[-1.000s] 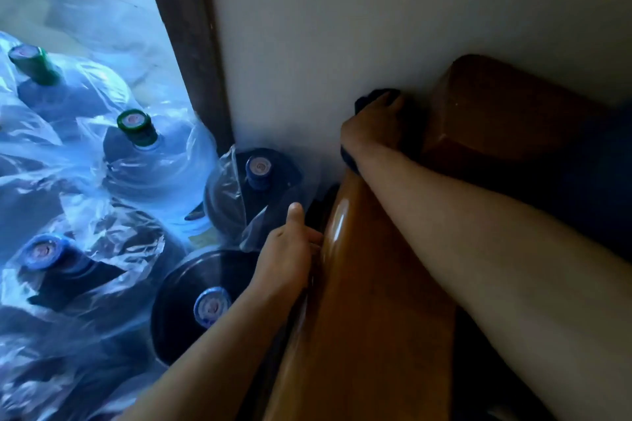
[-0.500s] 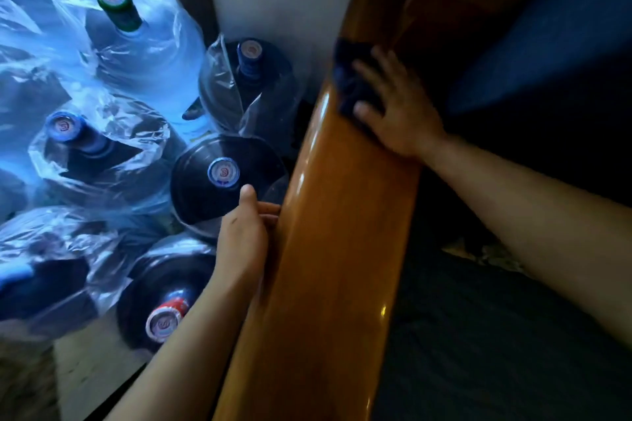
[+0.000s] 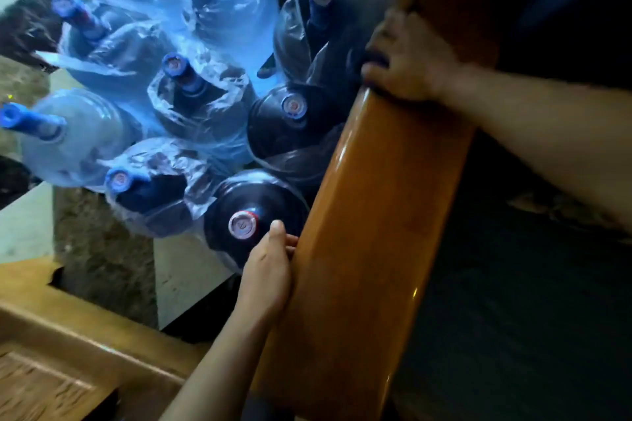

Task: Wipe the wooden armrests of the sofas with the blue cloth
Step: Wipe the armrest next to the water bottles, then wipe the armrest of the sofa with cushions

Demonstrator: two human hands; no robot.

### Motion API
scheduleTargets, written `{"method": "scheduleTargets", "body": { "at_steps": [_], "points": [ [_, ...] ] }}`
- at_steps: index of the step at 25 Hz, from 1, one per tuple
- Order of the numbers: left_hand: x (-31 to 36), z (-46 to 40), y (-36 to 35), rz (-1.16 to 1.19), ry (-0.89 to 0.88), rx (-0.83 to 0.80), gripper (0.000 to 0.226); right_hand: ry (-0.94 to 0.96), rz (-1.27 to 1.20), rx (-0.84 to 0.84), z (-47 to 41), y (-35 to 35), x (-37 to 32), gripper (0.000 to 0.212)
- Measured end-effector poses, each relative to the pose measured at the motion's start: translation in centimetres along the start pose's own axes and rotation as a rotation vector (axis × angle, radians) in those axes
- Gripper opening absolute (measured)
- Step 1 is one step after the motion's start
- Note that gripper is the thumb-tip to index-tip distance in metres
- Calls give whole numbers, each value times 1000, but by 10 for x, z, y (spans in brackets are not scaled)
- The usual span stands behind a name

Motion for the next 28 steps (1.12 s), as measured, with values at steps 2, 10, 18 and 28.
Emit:
{"method": "scheduleTargets", "body": {
  "at_steps": [2, 10, 18, 28],
  "points": [
    [-21, 10, 15, -27, 14, -36, 75, -287, -18, -119, -15, 8, -7, 72],
    [-80, 51, 59, 123, 108, 72, 82, 65, -371, 101, 248, -14, -302, 49],
    [-142, 155, 73, 245, 481, 1, 44, -359, -710, 144, 386, -48, -318, 50],
    [-86, 289, -74, -353, -63, -640, 34, -1314, -1468, 254, 568, -29, -253, 31]
  ]
}}
Point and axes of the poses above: each hand's wrist, its own z-axis away from the middle knuckle, its own y-axis out of the back of the hand, x = y × z, the point moved 3 cm from there along -z, towards the middle knuckle, and after that the axes turned 11 degrees about z, right-handed, at the moved point
